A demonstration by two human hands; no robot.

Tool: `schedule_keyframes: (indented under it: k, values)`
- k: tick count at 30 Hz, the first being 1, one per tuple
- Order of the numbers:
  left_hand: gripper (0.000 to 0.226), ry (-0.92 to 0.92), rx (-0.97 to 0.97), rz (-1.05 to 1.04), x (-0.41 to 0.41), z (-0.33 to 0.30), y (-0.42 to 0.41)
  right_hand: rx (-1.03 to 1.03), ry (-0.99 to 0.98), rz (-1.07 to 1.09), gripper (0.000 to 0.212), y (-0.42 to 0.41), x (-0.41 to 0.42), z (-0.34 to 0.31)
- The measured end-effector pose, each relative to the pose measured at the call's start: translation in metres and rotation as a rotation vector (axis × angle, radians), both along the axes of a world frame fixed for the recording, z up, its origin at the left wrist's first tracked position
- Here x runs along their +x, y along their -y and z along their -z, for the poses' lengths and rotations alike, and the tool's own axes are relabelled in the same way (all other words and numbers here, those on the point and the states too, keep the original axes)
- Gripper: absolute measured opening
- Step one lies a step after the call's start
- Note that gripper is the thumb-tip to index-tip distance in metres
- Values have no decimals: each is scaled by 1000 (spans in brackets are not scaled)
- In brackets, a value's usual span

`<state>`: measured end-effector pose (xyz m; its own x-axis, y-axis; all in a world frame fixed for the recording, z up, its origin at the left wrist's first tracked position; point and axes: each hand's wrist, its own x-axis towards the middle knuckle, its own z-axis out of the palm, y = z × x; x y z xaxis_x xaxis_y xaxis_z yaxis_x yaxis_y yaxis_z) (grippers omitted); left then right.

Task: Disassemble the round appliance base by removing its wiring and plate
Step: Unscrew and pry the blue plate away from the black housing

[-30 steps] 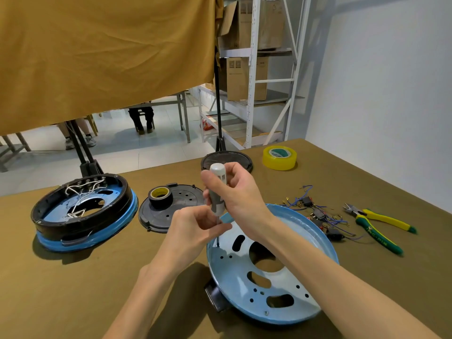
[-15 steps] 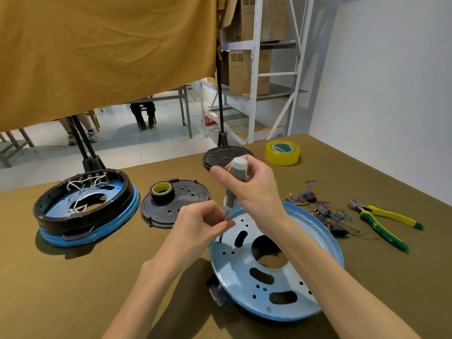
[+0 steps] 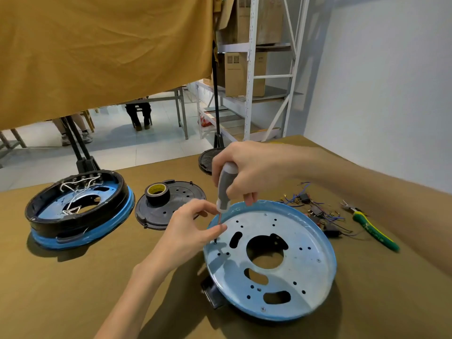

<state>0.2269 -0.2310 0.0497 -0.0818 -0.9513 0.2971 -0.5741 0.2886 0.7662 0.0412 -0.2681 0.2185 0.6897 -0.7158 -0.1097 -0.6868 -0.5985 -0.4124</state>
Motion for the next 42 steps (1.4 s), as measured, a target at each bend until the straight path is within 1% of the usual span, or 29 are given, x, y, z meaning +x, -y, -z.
schedule_keyframes:
  k: [2,3,4,6,7,8,9,10,11,13,14,17,18,19,21,22,24,26,28,29,30,32,33,35,36,37,39,40,42]
  values:
    - [48,-69,152,-12,7,4,1,-13,-142,-27,19,1,6,-7]
    - [57,-128,272,-22,10,6,1,-50,-213,-9,20,0,7,-7]
    - [62,-211,395,-37,13,8,0,-95,-276,27,28,-1,9,-6]
    - [60,-457,615,-85,17,15,2,-242,-352,105,53,-2,9,-1]
    - [53,-571,699,-90,18,17,3,-321,-365,101,57,-1,9,1]
    - [47,-633,752,-72,18,17,3,-370,-347,68,52,1,9,3]
    - [42,-651,789,-39,17,17,3,-368,-301,18,38,2,8,4]
    - [40,-653,812,-5,17,17,2,-315,-247,-41,21,2,6,2]
    - [39,-652,827,22,16,16,1,-249,-209,-95,17,1,3,-1]
    - [38,-640,848,43,15,16,1,-175,-194,-149,35,0,-1,-2]
    - [37,-626,852,45,15,17,1,-232,-212,-131,38,-1,-2,1]
    - [35,-571,837,42,14,19,1,-534,-362,-16,46,-2,-4,14]
    - [35,-552,827,41,13,19,1,-553,-379,-15,49,0,-6,15]
    - [36,-538,819,37,13,19,1,-520,-352,-48,47,2,-8,16]
    - [40,-521,807,15,12,20,2,-380,-250,-144,26,4,-10,12]
    - [43,-516,802,-2,12,20,2,-334,-216,-194,20,4,-10,11]
    - [50,-519,795,-35,11,21,3,-304,-178,-239,33,4,-10,12]
    - [52,-508,784,-35,10,20,3,-403,-227,-171,47,2,-9,16]
    - [49,-472,771,-17,8,19,1,-521,-362,-62,63,0,-8,16]
    - [46,-439,761,-6,7,17,-1,-521,-387,-51,63,1,-9,16]
    - [42,-396,741,0,5,15,-2,-493,-371,-76,55,3,-9,17]
    - [33,-258,644,-15,2,10,-4,-420,-275,-164,26,2,-11,14]
    - [29,-176,560,-35,1,7,-5,-401,-241,-208,21,1,-12,12]
    - [24,-70,386,-46,-1,3,-7,-391,-227,-233,40,1,-14,14]
    - [23,-31,315,-30,-2,1,-8,-438,-236,-196,49,2,-14,17]
    - [21,32,260,-17,-3,-2,-10,-490,-267,-142,55,2,-15,19]
    - [14,247,201,-32,-6,-8,-12,-534,-349,-59,59,5,-19,21]
    - [14,357,188,-57,-8,-11,-13,-491,-350,-69,55,8,-22,23]
    - [18,536,167,-106,-12,-18,-13,-392,-275,-128,29,6,-28,23]
